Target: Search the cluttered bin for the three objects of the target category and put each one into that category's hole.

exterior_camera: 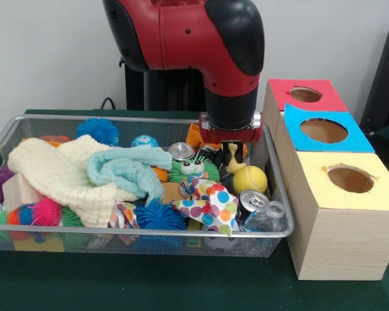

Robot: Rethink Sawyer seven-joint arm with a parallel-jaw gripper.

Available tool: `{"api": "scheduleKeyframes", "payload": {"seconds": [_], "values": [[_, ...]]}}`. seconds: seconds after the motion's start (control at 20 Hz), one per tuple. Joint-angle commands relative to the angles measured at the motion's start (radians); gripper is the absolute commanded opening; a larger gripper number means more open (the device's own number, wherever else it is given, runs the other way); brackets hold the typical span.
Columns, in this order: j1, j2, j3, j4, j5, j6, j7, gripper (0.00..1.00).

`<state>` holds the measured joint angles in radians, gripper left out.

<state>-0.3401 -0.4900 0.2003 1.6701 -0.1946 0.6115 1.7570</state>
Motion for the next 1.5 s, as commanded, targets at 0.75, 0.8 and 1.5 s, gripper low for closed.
{"api": "scheduleKeyframes", "payload": {"seconds": [0.75, 0.8, 1.5], "values": [[0.068, -0.124, -0.045, -0.099, -0.050, 0.216, 0.028, 0.00], [0.071, -0.129, -0.050, -0.103, -0.049, 0.233, 0.026, 0.00], [0.120, -0.194, -0.063, -0.101, -0.005, 0.319, 0.096, 0.00]]}}
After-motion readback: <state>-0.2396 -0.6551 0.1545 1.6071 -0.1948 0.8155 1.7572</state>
